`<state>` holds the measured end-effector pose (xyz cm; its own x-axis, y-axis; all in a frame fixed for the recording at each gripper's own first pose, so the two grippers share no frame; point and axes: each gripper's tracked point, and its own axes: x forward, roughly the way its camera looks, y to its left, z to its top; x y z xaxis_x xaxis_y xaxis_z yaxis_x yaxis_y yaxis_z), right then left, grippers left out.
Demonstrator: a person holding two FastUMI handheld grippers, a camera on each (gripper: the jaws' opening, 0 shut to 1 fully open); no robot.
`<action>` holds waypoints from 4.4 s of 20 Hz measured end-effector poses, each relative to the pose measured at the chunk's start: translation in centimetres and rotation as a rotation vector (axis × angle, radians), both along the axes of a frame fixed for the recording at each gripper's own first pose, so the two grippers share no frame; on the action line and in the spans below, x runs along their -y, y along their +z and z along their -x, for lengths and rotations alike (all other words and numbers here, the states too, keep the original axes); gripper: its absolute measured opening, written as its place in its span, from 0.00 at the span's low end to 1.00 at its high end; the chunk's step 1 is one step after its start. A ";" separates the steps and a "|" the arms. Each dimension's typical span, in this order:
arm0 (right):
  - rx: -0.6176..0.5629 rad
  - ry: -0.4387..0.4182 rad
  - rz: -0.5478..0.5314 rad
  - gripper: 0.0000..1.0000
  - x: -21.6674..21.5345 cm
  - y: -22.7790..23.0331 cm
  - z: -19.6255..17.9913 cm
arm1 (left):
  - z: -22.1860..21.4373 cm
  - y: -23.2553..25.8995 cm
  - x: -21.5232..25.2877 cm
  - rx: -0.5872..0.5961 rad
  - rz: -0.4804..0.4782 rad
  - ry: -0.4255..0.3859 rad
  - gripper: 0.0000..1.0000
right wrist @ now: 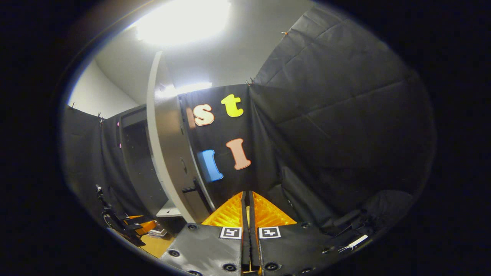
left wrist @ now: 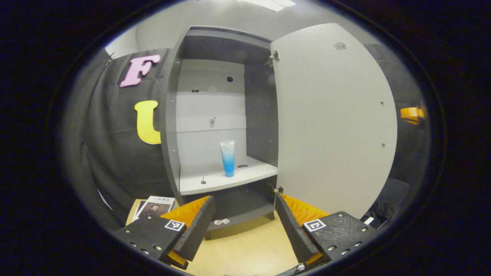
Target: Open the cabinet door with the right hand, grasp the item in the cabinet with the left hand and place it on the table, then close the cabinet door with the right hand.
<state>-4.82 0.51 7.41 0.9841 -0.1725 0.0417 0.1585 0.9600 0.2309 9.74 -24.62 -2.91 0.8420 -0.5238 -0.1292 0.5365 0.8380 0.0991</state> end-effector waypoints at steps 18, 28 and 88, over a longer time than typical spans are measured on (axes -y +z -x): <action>-0.039 -0.109 0.023 0.38 7.4 0.1 -17.9 | -18.3 2.4 5.9 -0.017 0.062 0.138 0.96; -0.067 -0.187 0.037 0.96 12.1 -1.1 -22.1 | -24.7 -0.5 9.4 -0.062 0.089 0.220 0.99; -0.138 -0.246 0.093 0.96 8.5 -5.0 -16.0 | 2.3 -31.8 -20.4 -0.059 0.014 0.430 0.53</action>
<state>11.14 -8.00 2.39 0.9108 -0.4082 -0.0624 0.4127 0.9049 0.1038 7.47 -4.21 -34.73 0.9753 -0.1290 -0.1793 0.1426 0.9876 0.0653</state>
